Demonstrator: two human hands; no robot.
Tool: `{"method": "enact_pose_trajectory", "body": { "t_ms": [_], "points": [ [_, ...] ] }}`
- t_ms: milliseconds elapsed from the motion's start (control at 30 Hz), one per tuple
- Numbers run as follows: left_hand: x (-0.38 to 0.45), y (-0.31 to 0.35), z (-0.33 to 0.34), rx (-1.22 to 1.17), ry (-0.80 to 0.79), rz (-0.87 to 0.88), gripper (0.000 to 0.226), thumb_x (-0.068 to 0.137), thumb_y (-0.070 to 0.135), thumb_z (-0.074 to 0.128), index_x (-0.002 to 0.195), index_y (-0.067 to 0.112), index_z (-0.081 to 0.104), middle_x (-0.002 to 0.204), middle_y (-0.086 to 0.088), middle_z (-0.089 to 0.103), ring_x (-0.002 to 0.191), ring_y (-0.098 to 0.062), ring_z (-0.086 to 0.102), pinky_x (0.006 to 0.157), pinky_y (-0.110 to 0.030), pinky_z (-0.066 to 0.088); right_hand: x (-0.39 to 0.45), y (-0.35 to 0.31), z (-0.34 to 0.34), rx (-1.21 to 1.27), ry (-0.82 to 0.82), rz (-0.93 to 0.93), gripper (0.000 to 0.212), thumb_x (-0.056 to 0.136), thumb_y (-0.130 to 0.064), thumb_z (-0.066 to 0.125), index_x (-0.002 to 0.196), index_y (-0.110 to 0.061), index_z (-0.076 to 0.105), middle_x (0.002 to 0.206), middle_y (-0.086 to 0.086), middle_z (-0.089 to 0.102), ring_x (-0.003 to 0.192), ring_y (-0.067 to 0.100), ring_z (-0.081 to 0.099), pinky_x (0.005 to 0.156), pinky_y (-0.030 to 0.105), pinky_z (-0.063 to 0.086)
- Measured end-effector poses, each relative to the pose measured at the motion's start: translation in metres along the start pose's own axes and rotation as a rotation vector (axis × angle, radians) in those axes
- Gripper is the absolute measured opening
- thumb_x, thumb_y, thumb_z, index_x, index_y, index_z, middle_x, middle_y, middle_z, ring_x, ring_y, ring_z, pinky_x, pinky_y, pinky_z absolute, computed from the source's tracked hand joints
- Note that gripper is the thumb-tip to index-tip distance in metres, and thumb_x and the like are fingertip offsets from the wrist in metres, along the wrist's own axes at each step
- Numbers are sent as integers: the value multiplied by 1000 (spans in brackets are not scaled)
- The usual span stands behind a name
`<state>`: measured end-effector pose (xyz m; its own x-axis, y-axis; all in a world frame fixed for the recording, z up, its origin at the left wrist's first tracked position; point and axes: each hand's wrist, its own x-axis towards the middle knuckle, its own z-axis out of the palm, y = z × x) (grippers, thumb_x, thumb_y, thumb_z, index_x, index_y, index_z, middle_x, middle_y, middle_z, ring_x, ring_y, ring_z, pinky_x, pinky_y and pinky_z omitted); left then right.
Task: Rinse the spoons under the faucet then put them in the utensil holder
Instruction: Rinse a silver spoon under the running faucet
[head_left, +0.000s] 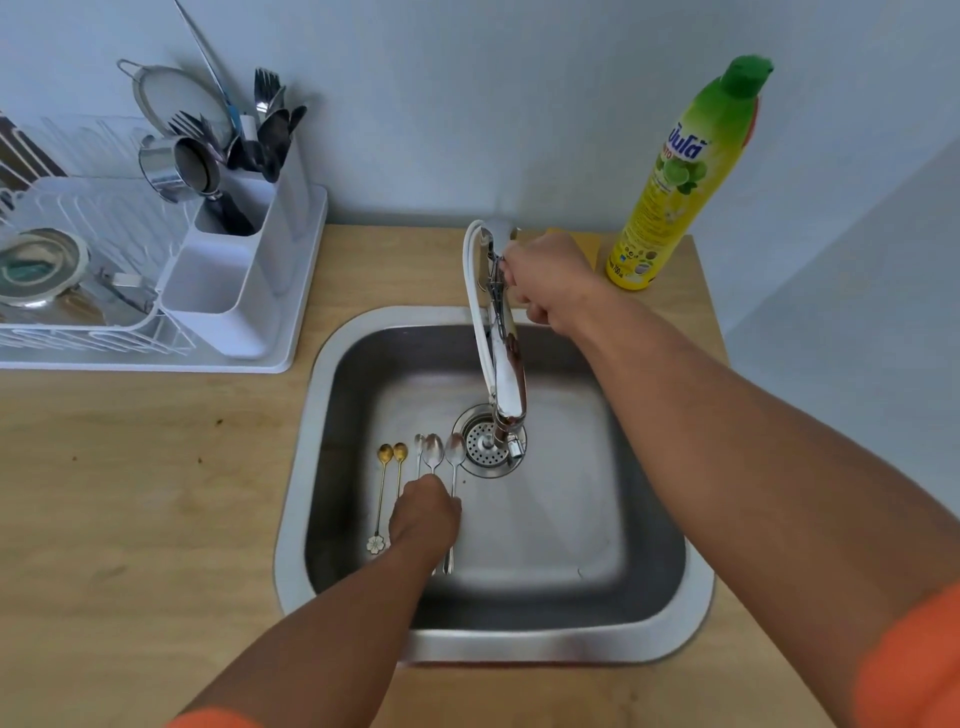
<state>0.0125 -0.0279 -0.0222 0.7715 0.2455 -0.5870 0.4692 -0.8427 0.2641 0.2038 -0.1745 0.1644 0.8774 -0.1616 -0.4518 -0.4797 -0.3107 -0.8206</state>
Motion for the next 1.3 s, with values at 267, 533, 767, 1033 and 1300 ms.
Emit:
{"method": "enact_pose_trajectory", "body": {
  "t_ms": [267,533,767,1033,1300],
  "points": [
    [-1,4,3,-22,-101,1,22,87,30,58,70,21,47,77,0,56,72,-23,58,59,-27,42,-16,28,-11,-83,157,-62,43,90,-39,44,78,-5,67,73,12,68,56,22,54,52,30,41],
    [-13,2,-11,-497,-412,-79,31,98,17,55,72,3,64,54,-8,61,31,-15,51,40,-21,43,-65,176,-3,-220,-8,205,32,90,-32,53,89,-4,69,88,18,72,66,25,54,53,29,36],
    [-30,1,-11,-900,-662,-155,21,98,29,66,98,8,71,69,0,63,51,-9,54,47,-25,48,-100,201,29,-206,-418,461,24,94,-27,59,100,-8,73,83,1,66,64,14,51,52,22,30],
    [-38,0,-10,-840,-648,-116,34,92,38,67,106,10,79,91,-1,76,65,-12,63,53,-30,56,-107,202,32,-155,-321,417,9,85,-12,61,79,-12,68,75,12,61,66,23,50,48,22,25],
    [-26,30,-7,-915,-257,-117,30,91,39,77,88,10,73,70,-2,66,53,-11,55,44,-21,42,-119,212,33,-267,-274,267,16,89,-22,61,76,-14,69,70,4,67,54,12,50,46,21,34]
  ]
}}
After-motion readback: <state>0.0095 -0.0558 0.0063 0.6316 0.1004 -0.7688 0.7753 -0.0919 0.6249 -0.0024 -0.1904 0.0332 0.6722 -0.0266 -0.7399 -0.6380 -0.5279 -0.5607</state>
